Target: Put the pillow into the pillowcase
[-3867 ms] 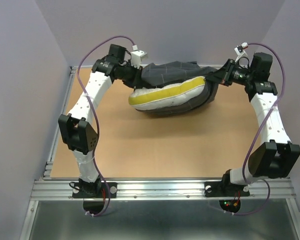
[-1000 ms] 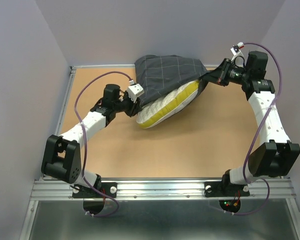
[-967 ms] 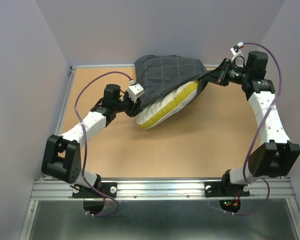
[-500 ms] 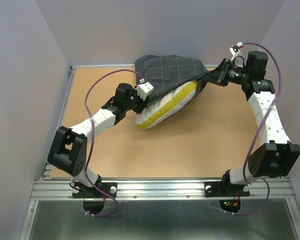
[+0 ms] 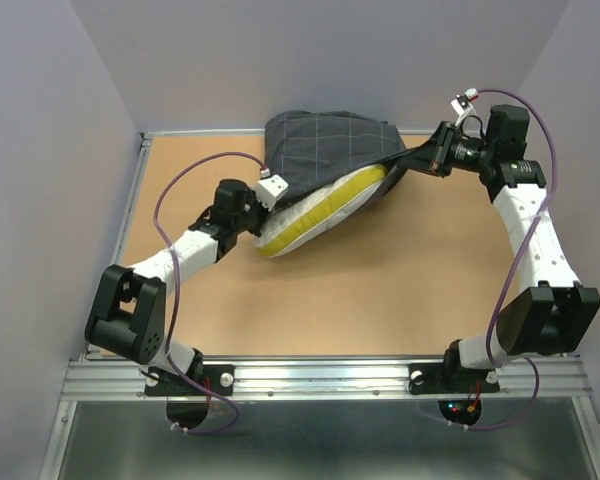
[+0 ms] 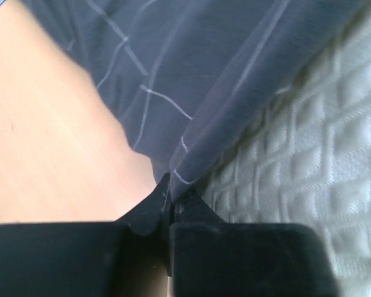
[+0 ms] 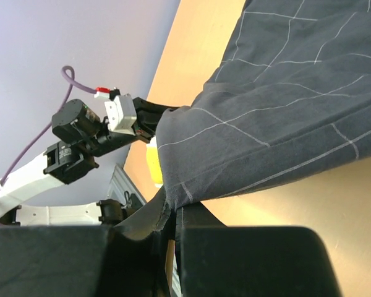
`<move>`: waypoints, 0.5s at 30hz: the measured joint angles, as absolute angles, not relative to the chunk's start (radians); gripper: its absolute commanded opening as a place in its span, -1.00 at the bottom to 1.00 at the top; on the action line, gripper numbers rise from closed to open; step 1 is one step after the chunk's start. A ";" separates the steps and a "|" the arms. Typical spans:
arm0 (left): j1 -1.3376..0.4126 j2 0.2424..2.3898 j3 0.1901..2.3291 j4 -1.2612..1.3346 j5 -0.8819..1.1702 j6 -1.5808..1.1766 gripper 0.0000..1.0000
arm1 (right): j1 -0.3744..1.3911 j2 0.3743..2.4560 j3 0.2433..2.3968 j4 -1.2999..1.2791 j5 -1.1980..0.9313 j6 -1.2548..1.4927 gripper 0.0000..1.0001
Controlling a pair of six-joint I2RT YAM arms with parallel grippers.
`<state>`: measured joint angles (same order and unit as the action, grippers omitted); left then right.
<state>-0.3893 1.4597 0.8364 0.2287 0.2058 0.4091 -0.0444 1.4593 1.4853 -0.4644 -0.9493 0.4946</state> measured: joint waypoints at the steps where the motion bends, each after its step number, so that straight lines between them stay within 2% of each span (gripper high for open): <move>1: -0.387 1.461 0.846 0.210 0.226 0.408 -1.00 | -0.044 1.459 1.483 -0.464 -0.951 0.494 -0.99; 5: -0.314 1.482 1.070 -0.043 0.421 0.365 -1.00 | -0.051 1.457 1.488 -0.463 -0.957 0.484 -0.99; 8: -0.237 1.557 1.498 -0.220 0.575 0.266 -1.00 | -0.064 1.468 1.570 -0.487 -0.944 0.469 -0.99; 12: -0.192 1.592 1.937 -0.191 0.630 0.128 -1.00 | -0.080 1.479 1.793 -0.460 -0.915 0.460 -0.99; 15: -0.197 1.505 2.008 -0.089 0.612 0.009 -1.00 | -0.080 1.440 1.887 -0.417 -0.894 0.464 -0.99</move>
